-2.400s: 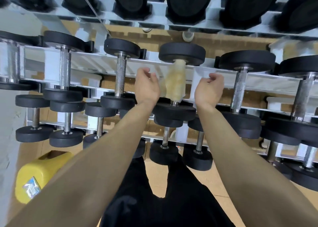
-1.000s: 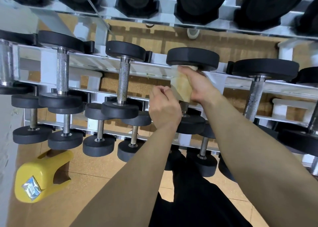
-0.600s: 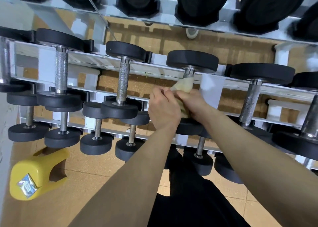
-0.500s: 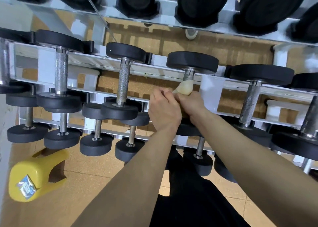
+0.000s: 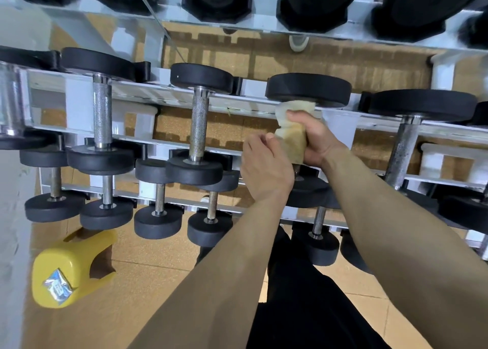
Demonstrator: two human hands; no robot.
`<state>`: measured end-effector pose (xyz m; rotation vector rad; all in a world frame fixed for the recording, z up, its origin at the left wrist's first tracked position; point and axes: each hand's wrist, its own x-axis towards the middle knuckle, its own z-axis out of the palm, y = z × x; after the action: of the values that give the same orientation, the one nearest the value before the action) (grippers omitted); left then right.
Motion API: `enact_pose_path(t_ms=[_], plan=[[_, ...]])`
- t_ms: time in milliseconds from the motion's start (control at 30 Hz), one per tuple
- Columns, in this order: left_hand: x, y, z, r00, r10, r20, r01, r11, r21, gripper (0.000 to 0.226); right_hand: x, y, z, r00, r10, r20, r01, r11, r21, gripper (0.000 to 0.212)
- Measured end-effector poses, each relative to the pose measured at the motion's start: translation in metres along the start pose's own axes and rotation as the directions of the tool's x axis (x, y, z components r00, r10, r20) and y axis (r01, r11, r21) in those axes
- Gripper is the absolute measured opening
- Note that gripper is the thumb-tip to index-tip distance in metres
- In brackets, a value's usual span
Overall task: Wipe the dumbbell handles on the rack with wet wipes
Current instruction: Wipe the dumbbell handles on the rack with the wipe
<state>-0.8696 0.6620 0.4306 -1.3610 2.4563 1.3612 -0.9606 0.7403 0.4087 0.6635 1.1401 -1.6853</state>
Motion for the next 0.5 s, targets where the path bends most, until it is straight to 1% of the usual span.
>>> enact_pose_path(t_ms=[33,100,200,233,333,367,400,433,500], plan=[[-0.001,0.0,0.0,1.0,-0.001,0.006,0.001,1.0,-0.002,0.028,-0.002,0.002,-0.002,1.0,0.003,-0.002,-0.003,0.999,-0.037,0.019],[-0.001,0.0,0.0,1.0,0.002,0.018,-0.002,1.0,-0.004,0.028,-0.006,0.008,-0.004,0.997,-0.011,-0.077,-0.004,0.981,-0.196,0.02],[0.0,-0.002,-0.001,1.0,0.007,0.016,-0.007,1.0,0.0,0.028,-0.009,0.022,-0.001,0.971,-0.1,-0.219,-0.007,0.898,-0.44,0.037],[0.0,-0.001,-0.001,1.0,0.007,0.016,-0.007,1.0,0.004,0.028,-0.01,0.026,0.001,0.958,-0.131,-0.255,-0.01,0.873,-0.487,0.037],[0.0,0.0,-0.002,1.0,0.002,0.024,-0.003,1.0,0.012,0.029,-0.018,0.028,0.01,0.919,-0.204,-0.338,-0.061,0.772,-0.632,0.027],[0.0,0.001,-0.002,1.0,-0.001,0.028,0.001,1.0,0.01,0.029,-0.021,0.027,0.013,0.903,-0.223,-0.367,-0.082,0.75,-0.656,0.023],[0.0,0.0,-0.002,1.0,-0.004,0.031,0.003,1.0,0.01,0.03,-0.023,0.026,0.015,0.884,-0.243,-0.4,-0.09,0.751,-0.655,0.019],[0.0,-0.001,-0.001,0.999,-0.004,0.033,0.004,1.0,0.01,0.03,-0.023,0.025,0.015,0.864,-0.261,-0.431,-0.086,0.767,-0.636,0.015],[0.001,-0.001,-0.001,0.999,-0.002,0.037,0.002,1.0,0.011,0.031,-0.02,0.018,0.015,0.826,-0.308,-0.472,-0.051,0.794,-0.606,0.014]])
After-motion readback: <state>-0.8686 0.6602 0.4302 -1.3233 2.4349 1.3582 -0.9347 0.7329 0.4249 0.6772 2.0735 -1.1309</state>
